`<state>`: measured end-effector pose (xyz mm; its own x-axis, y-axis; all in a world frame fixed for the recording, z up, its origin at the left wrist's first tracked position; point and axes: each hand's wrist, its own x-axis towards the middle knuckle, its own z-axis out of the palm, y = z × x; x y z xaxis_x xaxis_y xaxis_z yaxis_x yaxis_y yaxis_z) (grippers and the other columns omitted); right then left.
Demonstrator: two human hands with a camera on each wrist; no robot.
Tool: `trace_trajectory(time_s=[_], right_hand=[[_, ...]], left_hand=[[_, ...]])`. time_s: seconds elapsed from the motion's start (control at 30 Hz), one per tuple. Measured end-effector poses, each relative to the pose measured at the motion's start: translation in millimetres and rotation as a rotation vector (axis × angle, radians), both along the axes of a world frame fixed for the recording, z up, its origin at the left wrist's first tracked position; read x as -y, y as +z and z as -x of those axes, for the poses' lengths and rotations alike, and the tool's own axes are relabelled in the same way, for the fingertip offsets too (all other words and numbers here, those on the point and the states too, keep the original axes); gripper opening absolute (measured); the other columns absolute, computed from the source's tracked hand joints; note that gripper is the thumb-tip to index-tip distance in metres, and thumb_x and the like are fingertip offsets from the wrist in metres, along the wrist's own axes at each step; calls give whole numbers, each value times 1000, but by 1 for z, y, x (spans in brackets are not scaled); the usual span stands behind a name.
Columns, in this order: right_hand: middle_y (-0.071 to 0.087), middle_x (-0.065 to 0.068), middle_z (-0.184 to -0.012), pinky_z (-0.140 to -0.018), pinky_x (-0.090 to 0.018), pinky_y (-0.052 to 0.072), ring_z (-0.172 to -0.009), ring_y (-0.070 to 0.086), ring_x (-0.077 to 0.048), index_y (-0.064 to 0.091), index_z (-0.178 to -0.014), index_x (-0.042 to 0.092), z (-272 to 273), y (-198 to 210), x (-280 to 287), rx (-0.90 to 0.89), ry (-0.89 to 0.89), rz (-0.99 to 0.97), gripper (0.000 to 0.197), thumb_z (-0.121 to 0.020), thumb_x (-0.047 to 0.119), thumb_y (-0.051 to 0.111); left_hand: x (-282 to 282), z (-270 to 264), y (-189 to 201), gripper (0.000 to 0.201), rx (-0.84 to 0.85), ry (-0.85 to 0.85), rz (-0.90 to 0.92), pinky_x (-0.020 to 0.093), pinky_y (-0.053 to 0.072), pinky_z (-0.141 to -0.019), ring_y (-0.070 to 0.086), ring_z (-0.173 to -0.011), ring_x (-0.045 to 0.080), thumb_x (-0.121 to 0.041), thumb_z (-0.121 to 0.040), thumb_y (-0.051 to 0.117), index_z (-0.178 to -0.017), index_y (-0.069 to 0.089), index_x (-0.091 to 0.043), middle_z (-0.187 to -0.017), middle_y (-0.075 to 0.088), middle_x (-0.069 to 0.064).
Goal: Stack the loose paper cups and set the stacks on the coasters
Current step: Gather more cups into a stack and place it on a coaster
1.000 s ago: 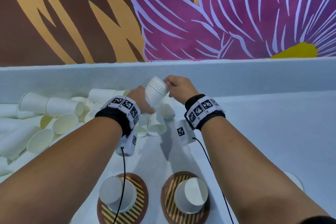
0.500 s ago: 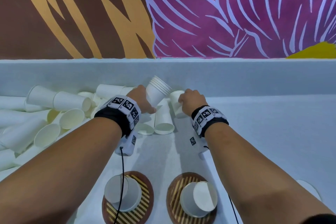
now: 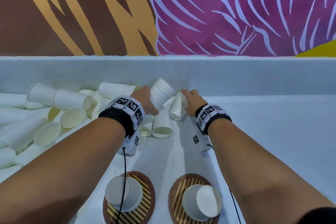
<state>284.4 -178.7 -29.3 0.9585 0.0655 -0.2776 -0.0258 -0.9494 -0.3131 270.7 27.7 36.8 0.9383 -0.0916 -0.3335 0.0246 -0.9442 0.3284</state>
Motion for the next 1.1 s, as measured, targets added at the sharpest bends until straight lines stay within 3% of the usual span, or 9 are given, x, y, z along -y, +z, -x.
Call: trace_trajectory(time_s=[0.17,0.27,0.43,0.6,0.73,0.83,0.9,0.97,1.1], right_hand=[[51,-13,-126,-92,-37,48,-111,56,-31,47,-134,16,5,19,0,126,-65,-104,44,-91,6,50],[59,-13,-106,-75,-32,44,-96,60,-31,60,-112,8,7,51,6,378,-130,-113,24,-93,5,46],[63,-12,-100,-74,-31,43,-91,58,-28,63,-102,5,21,99,-2,628,-129,-239,19,-94,9,46],[63,-1,-88,-79,-26,47,-82,57,-16,68,-112,12,44,105,-20,298,43,-459,39,-87,-8,44],[61,-3,-115,-91,-30,49,-101,60,-19,69,-99,15,52,83,-14,317,-93,-438,44,-82,-13,40],[56,0,-130,-97,-25,44,-120,53,-18,76,-88,19,63,63,-16,24,84,-240,48,-81,-12,40],[55,4,-136,-100,-22,39,-128,48,-16,72,-110,16,74,53,-21,-176,151,-223,53,-80,-14,40],[59,7,-132,-99,-21,38,-128,46,-13,50,-138,16,80,43,-26,-306,153,-232,61,-83,-11,46],[16,6,-159,-115,-27,18,-144,23,-17,38,-147,19,78,35,-31,-259,285,2,57,-92,2,46]], left_hand=[[3,5,7,70,-4,-3,-33,36,47,-83,55,-101,27,-32,-67,84,-119,45,-7,-113,53,9],[3,9,13,63,-18,10,-41,33,44,-75,55,-91,26,-28,-69,84,-115,48,-5,-104,54,7],[7,20,21,59,-20,21,-24,31,43,-75,55,-87,26,-25,-70,84,-115,52,-3,-100,57,7],[9,28,23,68,26,7,36,36,46,-78,57,-98,28,-30,-66,85,-117,45,-7,-109,57,9],[4,36,26,64,18,34,21,33,42,-71,56,-88,26,-29,-66,85,-112,47,-5,-101,57,9],[-2,37,25,68,17,46,1,34,44,-73,57,-90,27,-30,-65,86,-114,46,-5,-103,57,9],[-5,38,26,69,8,43,-10,34,45,-76,58,-97,29,-30,-68,85,-118,45,-5,-109,57,11],[-8,39,27,69,2,44,-15,35,45,-79,58,-103,30,-28,-70,84,-121,44,-4,-113,56,12],[-13,42,32,67,-5,45,-44,32,43,-77,55,-93,27,-30,-72,82,-122,46,-3,-104,53,9]])
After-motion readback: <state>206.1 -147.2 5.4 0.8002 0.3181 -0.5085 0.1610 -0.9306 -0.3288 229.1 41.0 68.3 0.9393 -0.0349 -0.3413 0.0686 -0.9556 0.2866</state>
